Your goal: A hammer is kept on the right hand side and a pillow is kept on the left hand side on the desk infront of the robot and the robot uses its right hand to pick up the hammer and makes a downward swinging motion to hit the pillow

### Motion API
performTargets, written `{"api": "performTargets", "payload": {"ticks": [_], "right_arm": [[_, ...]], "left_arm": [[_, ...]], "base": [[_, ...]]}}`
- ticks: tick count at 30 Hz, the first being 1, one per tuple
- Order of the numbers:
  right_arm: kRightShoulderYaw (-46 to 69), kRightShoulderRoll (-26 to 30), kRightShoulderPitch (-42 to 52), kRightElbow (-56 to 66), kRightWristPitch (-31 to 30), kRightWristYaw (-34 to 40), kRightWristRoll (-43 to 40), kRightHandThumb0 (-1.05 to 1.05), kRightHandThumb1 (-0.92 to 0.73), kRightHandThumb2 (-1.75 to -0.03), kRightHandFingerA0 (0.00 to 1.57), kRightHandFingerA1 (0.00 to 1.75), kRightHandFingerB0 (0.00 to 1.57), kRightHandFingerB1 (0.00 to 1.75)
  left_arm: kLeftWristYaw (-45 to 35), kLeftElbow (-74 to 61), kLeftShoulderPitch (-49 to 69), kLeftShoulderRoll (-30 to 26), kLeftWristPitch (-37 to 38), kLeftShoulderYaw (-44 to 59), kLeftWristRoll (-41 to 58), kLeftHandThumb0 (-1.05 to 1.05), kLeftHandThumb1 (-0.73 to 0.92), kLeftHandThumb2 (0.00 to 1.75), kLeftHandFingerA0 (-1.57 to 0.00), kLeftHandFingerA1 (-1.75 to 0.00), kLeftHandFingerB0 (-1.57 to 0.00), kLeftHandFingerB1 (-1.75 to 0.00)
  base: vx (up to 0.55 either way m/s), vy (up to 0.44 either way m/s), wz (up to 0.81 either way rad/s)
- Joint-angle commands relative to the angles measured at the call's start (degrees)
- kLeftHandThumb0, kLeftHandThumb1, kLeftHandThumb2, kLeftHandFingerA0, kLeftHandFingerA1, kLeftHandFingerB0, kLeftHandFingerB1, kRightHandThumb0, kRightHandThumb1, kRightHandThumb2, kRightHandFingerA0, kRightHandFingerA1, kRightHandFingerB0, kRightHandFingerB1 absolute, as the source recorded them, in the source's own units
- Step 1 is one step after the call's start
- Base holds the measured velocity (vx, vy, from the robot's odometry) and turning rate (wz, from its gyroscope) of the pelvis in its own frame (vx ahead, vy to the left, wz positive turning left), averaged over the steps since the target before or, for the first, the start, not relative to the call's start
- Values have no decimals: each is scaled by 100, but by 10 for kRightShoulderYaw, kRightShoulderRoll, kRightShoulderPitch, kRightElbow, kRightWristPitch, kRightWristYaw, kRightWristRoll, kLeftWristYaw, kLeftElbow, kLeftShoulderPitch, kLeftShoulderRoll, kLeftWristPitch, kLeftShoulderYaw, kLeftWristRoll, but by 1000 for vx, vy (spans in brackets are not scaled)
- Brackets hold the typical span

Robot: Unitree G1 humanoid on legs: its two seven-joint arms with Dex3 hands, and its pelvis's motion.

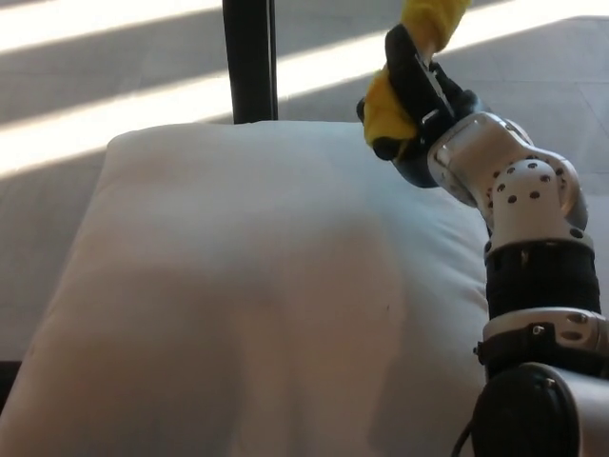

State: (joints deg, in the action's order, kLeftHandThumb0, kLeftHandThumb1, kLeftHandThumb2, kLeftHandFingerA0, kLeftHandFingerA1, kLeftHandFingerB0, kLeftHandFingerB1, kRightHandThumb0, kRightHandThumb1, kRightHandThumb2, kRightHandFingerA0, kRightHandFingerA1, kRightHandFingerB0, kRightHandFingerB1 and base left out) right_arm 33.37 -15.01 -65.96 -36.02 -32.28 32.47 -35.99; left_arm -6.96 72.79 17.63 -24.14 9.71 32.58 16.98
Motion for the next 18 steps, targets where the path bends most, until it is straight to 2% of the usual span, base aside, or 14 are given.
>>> {"api": "performTargets", "payload": {"ticks": [1, 3, 4, 5, 6, 7, 8, 9, 10, 18], "right_arm": [[10, -205, 76, 2, 104, 74, -48, -62, -70, -104, 132, 155, 106, 139], [-2, -204, 97, -3, 100, 61, -36, -65, -70, -104, 136, 158, 109, 143], [-5, -204, 100, -3, 100, 61, -34, -67, -70, -103, 138, 161, 108, 144], [1, -202, 102, -10, 97, 65, -40, -62, -73, -109, 134, 154, 104, 138], [2, -203, 122, -10, 94, 57, -41, -64, -68, -103, 132, 155, 100, 137], [1, -211, 130, -6, 98, 67, -40, -63, -67, -102, 133, 155, 98, 135], [2, -218, 137, -4, 106, 75, -39, -51, -91, -68, 110, 175, 71, 168], [3, -222, 143, -5, 114, 81, -39, -51, -91, -68, 110, 175, 71, 168], [11, -236, 154, -16, 134, 109, -35, -47, -87, -68, 109, 175, 75, 161], [7, -233, 142, -21, 140, 113, -43, -47, -87, -68, 109, 175, 75, 161]], "left_arm": [[-5, 0, 2, -3, 11, 6, 7, -74, 84, 65, -84, -59, -86, -50], [-17, -3, 1, -4, 9, 10, 14, -73, 86, 67, -80, -59, -79, -49], [-17, 2, -6, -7, 5, 11, 15, -75, 84, 66, -78, -52, -78, -48], [-26, 4, -6, -8, 21, 4, 6, -71, 88, 67, -75, -51, -76, -48], [-23, -7, -7, -9, 24, -8, -4, -77, 86, 66, -78, -51, -78, -48], [-24, -15, -8, -8, 19, -5, 0, -74, 86, 66, -76, -53, -77, -49], [-23, -21, -9, -8, 16, -4, 2, -72, 87, 66, -76, -54, -76, -49], [-22, -26, -8, -6, 15, -4, 3, -72, 87, 66, -76, -54, -76, -49], [-23, -26, -9, -6, 15, -4, 3, -72, 87, 66, -76, -54, -76, -49], [-23, -30, -14, -9, 12, -2, 4, -72, 87, 66, -76, -54, -76, -49]], "base": [[0, 0, 0], [0, 0, 0], [0, 0, 0], [0, 0, 0], [0, 0, 0], [0, 0, 0], [0, 0, 0], [0, 0, 0], [0, 0, 0], [0, 0, 0]]}}
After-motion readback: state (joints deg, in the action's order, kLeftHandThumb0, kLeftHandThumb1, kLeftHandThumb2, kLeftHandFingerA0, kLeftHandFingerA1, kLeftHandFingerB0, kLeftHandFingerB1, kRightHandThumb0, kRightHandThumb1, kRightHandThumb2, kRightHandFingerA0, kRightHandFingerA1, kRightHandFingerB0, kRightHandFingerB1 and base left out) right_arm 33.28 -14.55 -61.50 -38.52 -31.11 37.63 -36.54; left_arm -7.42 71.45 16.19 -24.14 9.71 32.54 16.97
